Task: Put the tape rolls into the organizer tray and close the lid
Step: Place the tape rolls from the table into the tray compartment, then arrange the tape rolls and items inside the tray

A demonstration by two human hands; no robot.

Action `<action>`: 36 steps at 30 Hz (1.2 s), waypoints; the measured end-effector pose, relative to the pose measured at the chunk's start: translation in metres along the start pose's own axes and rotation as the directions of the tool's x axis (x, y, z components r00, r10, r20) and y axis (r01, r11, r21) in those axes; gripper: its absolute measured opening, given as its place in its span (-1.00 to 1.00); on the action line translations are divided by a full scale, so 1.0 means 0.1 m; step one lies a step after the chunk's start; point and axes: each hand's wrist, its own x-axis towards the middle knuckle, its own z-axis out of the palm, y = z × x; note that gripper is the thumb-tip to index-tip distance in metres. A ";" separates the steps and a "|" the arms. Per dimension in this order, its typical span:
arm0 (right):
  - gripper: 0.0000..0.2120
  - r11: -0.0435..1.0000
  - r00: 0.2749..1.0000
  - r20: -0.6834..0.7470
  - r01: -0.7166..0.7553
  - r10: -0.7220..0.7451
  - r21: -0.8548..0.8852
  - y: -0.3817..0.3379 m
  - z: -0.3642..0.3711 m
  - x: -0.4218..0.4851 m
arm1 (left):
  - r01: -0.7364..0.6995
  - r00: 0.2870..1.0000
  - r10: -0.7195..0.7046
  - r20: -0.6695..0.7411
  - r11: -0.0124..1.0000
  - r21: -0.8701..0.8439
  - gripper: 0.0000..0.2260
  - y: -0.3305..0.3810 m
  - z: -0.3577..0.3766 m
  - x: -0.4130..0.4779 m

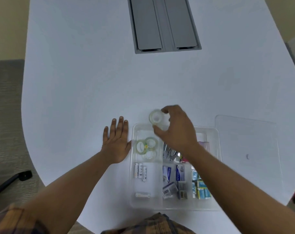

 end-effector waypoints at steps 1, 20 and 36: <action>-0.51 1.000 1.000 0.007 -0.003 0.003 -0.006 -0.03 0.03 -0.14 | -0.001 1.000 0.001 -0.005 1.000 0.004 -0.34 0.00 0.00 0.00; -0.37 0.961 0.977 0.214 0.056 0.003 -0.269 0.19 0.27 -1.07 | -0.079 0.996 0.072 -0.056 0.987 -0.140 -0.38 -0.06 0.02 -0.31; -0.17 0.902 0.957 0.290 0.149 -0.028 -0.406 0.59 0.33 -1.72 | -0.199 0.881 -0.044 -0.471 0.868 -0.454 -0.71 0.60 -0.30 -1.02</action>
